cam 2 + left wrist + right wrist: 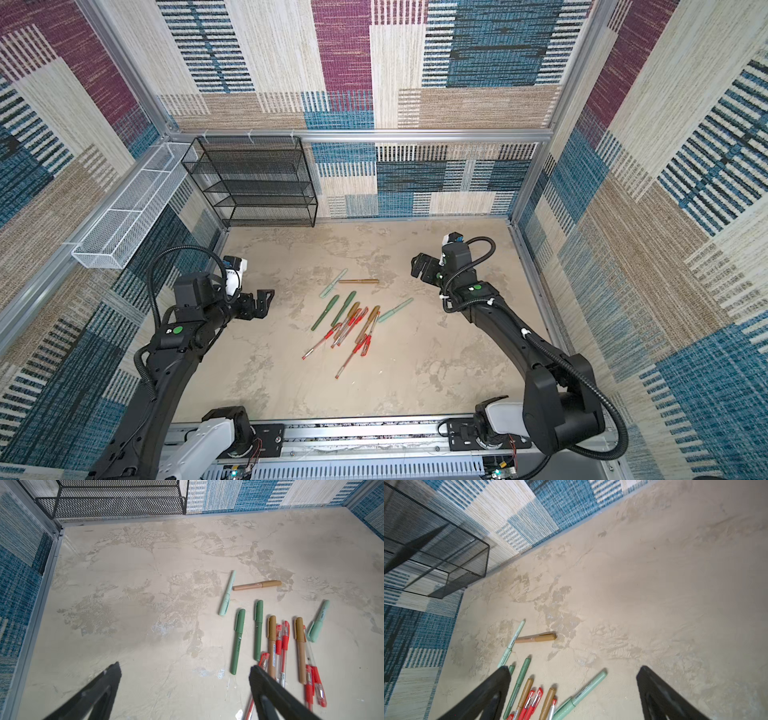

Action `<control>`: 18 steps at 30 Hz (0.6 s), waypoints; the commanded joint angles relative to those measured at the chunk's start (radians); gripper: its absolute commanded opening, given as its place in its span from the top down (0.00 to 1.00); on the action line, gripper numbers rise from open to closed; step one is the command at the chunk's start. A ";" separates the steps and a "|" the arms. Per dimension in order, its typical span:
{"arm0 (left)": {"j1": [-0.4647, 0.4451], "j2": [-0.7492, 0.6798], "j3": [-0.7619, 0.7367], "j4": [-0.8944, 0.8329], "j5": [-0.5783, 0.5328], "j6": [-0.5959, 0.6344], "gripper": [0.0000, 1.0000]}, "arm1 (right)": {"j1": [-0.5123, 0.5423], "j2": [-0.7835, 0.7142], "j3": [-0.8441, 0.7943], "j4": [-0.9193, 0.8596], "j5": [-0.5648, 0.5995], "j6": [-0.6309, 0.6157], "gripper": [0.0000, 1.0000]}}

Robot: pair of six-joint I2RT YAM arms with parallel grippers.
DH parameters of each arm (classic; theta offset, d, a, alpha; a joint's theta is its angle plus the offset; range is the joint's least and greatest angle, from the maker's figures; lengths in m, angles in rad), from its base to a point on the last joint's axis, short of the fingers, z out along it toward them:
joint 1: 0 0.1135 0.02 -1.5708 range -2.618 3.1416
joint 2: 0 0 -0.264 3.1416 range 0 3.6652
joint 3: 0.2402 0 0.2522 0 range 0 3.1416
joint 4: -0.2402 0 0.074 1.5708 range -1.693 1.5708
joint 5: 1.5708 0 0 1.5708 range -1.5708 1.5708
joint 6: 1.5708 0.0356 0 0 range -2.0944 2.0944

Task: Open the pen caps
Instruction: 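Reach the right gripper to the light-green pen lying apart from the pile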

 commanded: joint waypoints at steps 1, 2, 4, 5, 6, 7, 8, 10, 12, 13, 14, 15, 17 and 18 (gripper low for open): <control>0.001 0.004 -0.007 0.029 0.036 0.014 0.00 | 0.058 0.056 0.051 -0.131 0.092 0.062 0.05; 0.001 0.003 -0.014 0.038 0.042 0.011 0.00 | 0.077 0.075 0.062 -0.153 0.120 0.086 0.07; 0.002 0.007 -0.024 0.055 0.060 0.008 0.00 | 0.116 0.121 0.084 -0.190 0.166 0.122 0.08; 0.003 0.014 -0.024 0.055 0.062 0.008 0.01 | 0.131 0.142 0.095 -0.208 0.180 0.133 0.09; 0.004 0.019 -0.022 0.055 0.058 0.007 0.01 | 0.147 0.162 0.107 -0.228 0.196 0.143 0.09; 0.003 0.023 -0.023 0.054 0.052 0.007 0.01 | 0.164 0.191 0.124 -0.254 0.208 0.150 0.09; 0.003 0.025 -0.026 0.056 0.049 0.006 0.01 | 0.180 0.222 0.142 -0.275 0.213 0.152 0.10; 0.001 0.027 -0.031 0.063 0.058 0.003 0.00 | 0.211 0.281 0.174 -0.308 0.228 0.153 0.10; 0.001 0.037 -0.031 0.065 0.067 0.005 0.01 | 0.243 0.329 0.189 -0.317 0.254 0.166 0.10; 0.001 0.041 -0.030 0.067 0.062 0.005 0.01 | 0.255 0.349 0.188 -0.317 0.258 0.179 0.10; 0.000 0.041 -0.031 0.066 0.056 0.005 0.01 | 0.260 0.368 0.186 -0.316 0.254 0.194 0.10; -0.005 0.039 -0.035 0.071 0.048 0.007 0.01 | 0.264 0.386 0.182 -0.304 0.243 0.202 0.10; -0.010 0.032 -0.048 0.078 0.048 0.017 0.01 | 0.271 0.418 0.183 -0.287 0.237 0.203 0.11; -0.011 0.033 -0.050 0.075 0.053 0.019 0.01 | 0.272 0.433 0.195 -0.294 0.243 0.203 0.11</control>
